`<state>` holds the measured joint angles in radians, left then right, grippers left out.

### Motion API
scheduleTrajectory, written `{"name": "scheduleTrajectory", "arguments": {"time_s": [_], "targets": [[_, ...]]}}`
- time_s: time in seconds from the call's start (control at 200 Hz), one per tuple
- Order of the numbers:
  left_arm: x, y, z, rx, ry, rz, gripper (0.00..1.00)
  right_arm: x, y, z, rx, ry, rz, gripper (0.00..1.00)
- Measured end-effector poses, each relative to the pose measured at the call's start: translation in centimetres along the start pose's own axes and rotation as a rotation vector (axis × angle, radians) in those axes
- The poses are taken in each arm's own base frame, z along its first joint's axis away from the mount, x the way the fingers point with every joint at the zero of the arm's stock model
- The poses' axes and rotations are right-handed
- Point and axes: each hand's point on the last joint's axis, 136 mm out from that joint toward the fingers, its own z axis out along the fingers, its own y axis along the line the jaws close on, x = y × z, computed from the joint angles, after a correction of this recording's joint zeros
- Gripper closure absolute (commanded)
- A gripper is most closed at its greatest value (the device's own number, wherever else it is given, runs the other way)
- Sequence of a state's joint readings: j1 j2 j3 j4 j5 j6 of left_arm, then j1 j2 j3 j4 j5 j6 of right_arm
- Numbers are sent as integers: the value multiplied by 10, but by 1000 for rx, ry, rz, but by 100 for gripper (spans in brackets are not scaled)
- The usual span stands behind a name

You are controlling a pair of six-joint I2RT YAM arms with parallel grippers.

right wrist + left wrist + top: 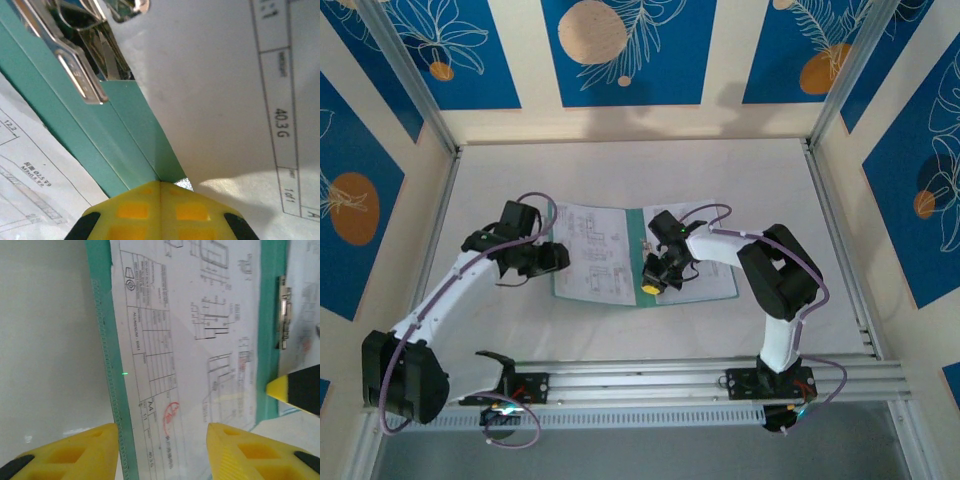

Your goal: Put the files into the folder

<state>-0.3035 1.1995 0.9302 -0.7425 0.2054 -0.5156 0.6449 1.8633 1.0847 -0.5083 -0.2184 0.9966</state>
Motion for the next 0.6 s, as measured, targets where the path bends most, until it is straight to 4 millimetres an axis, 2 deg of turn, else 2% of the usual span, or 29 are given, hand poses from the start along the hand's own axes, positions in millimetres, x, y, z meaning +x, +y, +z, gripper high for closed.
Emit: {"name": "scheduleTrajectory", "arguments": {"time_s": [0.17,0.395,0.6], "targets": [[-3,-15,-2,76,1,-33,54,0,0,0,-1,1,0,100],[-18,-40,-11,184,-37,-68,59,1,0,0,-3,4,0,100],[-19,-59,-13,253,-39,-84,63,1,0,1,-6,6,2,100]]}}
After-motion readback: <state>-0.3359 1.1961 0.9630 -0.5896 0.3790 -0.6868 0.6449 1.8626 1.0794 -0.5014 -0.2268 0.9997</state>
